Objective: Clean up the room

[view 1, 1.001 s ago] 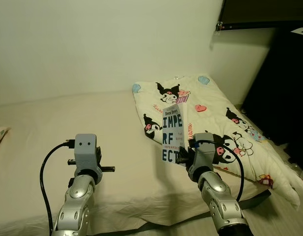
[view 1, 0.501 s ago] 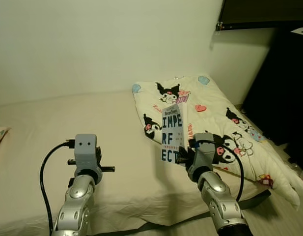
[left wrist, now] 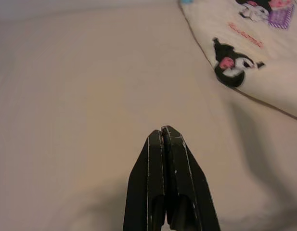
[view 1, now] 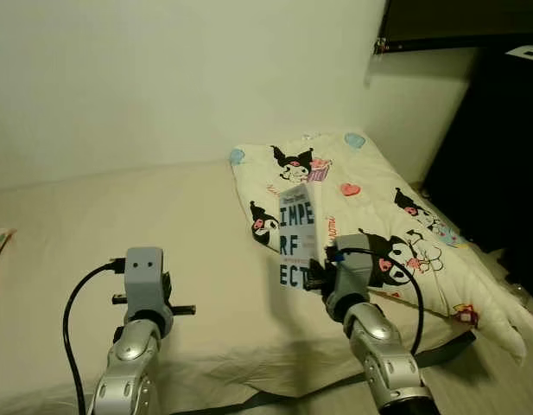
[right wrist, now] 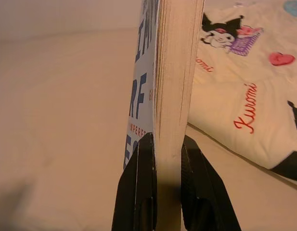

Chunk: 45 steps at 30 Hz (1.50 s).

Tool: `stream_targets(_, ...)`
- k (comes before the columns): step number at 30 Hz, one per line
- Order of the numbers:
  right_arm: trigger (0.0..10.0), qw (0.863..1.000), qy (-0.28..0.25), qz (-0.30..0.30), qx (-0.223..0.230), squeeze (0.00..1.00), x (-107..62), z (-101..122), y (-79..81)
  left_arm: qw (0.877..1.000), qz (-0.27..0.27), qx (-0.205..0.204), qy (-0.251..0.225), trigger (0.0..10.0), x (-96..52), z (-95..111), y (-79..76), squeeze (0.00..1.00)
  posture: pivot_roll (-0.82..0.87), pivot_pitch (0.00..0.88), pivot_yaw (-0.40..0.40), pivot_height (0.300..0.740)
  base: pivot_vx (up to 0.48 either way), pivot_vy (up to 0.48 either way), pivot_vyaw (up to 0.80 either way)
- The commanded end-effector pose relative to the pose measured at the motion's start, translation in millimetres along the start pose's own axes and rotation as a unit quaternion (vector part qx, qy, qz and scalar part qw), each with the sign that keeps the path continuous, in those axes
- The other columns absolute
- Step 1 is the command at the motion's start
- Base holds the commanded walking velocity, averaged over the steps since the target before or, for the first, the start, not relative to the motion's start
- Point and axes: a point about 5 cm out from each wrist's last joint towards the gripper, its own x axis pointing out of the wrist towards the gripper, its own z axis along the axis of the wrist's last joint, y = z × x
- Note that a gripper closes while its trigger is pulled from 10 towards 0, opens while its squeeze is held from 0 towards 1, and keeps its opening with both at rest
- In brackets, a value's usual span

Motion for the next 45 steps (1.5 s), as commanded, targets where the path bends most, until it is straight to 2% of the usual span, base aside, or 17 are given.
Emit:
stream_targets(1, 10.0, 1.0, -0.016, -0.003, -0.005, 0.0, 2.0, 7.4, 2.3, 1.0, 0.021, -0.001, -0.009, 10.0, -1.9, 1.8, 10.8, 0.0, -0.02, 0.073, -0.023, 0.74, 0.0, 0.0, 0.0)
stream_targets(6, 10.0, 1.0, -0.016, -0.02, 0.007, 0.0, 4.7, 2.9, -10.0, 0.999, 0.034, 0.014, -0.007, 10.0, -5.0, -4.3, 12.0, 0.0, 0.0, 0.022, -0.026, 0.74, 0.0, 0.0, 0.0)
stream_targets(15, 10.0, 0.999, -0.03, -0.038, 0.007, 0.0, 8.1, 9.7, -15.9, 0.996, 0.086, 0.013, 0.01, 10.0, -5.8, -11.9, 29.1, 0.0, -0.02, 0.044, -0.017, 0.74, 0.0, 0.0, 0.0)
stream_targets(19, 10.0, 0.998, -0.02, -0.046, -0.025, 0.0, 0.9, 2.0, -16.6, 0.995, 0.103, -0.003, 0.006, 10.0, -5.0, -10.0, 36.5, 0.0, -0.03, 0.043, -0.004, 0.74, 0.0, 0.0, 0.0)
stream_targets(21, 10.0, 0.996, -0.018, -0.042, -0.076, 0.0, -2.4, -1.3, -15.6, 0.996, 0.094, -0.003, 0.01, 10.0, -4.3, -12.5, 33.9, 0.0, -0.04, 0.042, 0.005, 0.74, 0.0, 0.0, 0.0)
stream_targets(24, 10.0, 0.996, -0.025, -0.035, -0.077, 0.0, -4.3, -0.8, -13.9, 0.996, 0.086, 0.002, 0.01, 10.0, -5.0, -14.4, 31.0, 0.0, -0.05, 0.039, 0.008, 0.74, 0.0, 0.0, 0.0)
stream_targets(26, 10.0, 0.987, -0.038, -0.001, -0.155, 0.0, -8.5, 15.8, -5.6, 0.996, 0.091, -0.004, -0.003, 10.0, -6.3, -13.6, 20.7, 0.0, -0.06, 0.039, 0.002, 0.74, 0.0, 0.0, 0.0)
stream_targets(28, 10.0, 0.984, -0.039, 0.004, -0.176, 0.0, -8.5, 19.0, -4.1, 0.995, 0.096, -0.008, -0.006, 10.0, -5.7, -13.1, 18.9, 0.0, -0.06, 0.039, 0.002, 0.74, 0.0, 0.0, 0.0)
stream_targets(29, 10.0, 0.978, -0.035, -0.004, -0.207, 0.0, -7.2, 21.4, -4.0, 0.994, 0.11, -0.019, -0.01, 10.0, -4.6, -11.7, 17.3, 0.0, -0.06, 0.052, -0.012, 0.74, 0.0, 0.0, 0.0)
stream_targets(31, 10.0, 0.972, -0.054, -0.057, -0.224, 0.0, -2.1, 29.1, -5.3, 0.993, 0.107, -0.006, -0.045, 10.0, -2.5, -0.6, 8.8, 0.0, -0.04, 0.06, -0.05, 0.74, 0.0, 0.0, 0.0)
stream_targets(32, 10.0, 0.972, -0.054, -0.057, -0.224, 0.0, -2.1, 29.1, -5.3, 0.993, 0.107, -0.006, -0.045, 10.0, -2.5, -0.6, 8.8, 0.0, -0.04, 0.06, -0.05, 0.74, 0.0, 0.0, 0.0)
stream_targets(33, 10.0, 0.983, -0.042, -0.038, -0.175, 0.0, -0.7, 27.5, -1.1, 0.993, 0.092, -0.042, -0.061, 10.0, -4.8, 6.9, 1.5, 0.0, -0.03, 0.065, -0.06, 0.74, 0.0, 0.0, 0.0)
stream_targets(35, 10.0, 0.988, -0.034, -0.013, -0.153, 0.0, -1.7, 25.0, 2.3, 0.993, 0.085, -0.051, -0.064, 10.0, -7.2, 8.1, 0.8, 0.0, -0.03, 0.064, -0.061, 0.74, 0.0, 0.0, 0.0)
stream_targets(38, 10.0, 0.99, -0.031, -0.01, -0.134, 0.0, -3.4, 23.6, 2.3, 0.995, 0.066, -0.036, -0.069, 10.0, -11.5, 6.5, 0.2, 0.0, -0.03, 0.06, -0.083, 0.74, 0.0, 0.0, 0.0)
stream_targets(42, 10.0, 0.992, -0.023, -0.002, -0.122, 0.0, -5.5, 21.9, 0.6, 0.994, 0.074, -0.022, -0.074, 10.0, -16.1, 5.5, 3.9, 0.0, -0.02, 0.066, -0.096, 0.74, 0.0, 0.0, 0.0)
stream_targets(44, 10.0, 0.996, -0.043, 0.024, -0.07, 0.0, -6.0, 26.3, 1.3, 0.992, 0.085, -0.017, -0.088, 10.0, -18.7, 7.8, 7.5, 0.0, 0.0, 0.082, -0.129, 0.74, 0.0, 0.0, 0.0)
stream_targets(45, 10.0, 0.996, -0.043, 0.024, -0.07, 0.0, -6.0, 26.3, 1.3, 0.992, 0.085, -0.017, -0.088, 10.0, -18.7, 7.8, 7.5, 0.0, 0.0, 0.082, -0.129, 0.74, 0.0, 0.0, 0.0)
